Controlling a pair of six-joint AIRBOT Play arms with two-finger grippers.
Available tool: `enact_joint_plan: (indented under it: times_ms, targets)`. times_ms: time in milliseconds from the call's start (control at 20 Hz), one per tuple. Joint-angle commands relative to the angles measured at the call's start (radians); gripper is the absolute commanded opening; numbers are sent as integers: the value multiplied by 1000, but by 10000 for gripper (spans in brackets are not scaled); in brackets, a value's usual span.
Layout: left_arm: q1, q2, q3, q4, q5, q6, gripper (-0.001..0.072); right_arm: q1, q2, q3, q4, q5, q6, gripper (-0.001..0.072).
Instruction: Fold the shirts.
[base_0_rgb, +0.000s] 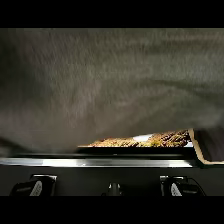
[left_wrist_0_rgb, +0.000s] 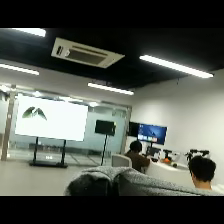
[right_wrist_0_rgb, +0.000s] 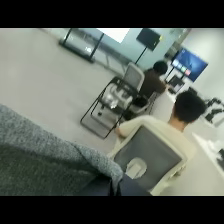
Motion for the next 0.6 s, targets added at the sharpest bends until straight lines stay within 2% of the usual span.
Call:
enact_joint_plan:
  times_ms: [0,150,250,400,550]
  targets:
    - [1,-72,3,72,-266,-48,29,0,-74,2,-6,217,-28,14]
    - [1,-195,-21,162,-507,-59,29,0,-248,0,-5,437,-60,13]
    - [-2,-282,-97,164,-557,-37,30,0,-402,-16,2,489,-60,12]
    - [-28,-418,-271,164,-490,6,30,4,-639,-83,18,526,-58,12]
    - [-84,-581,-402,163,-350,35,30,4,-840,-119,20,468,-51,13]
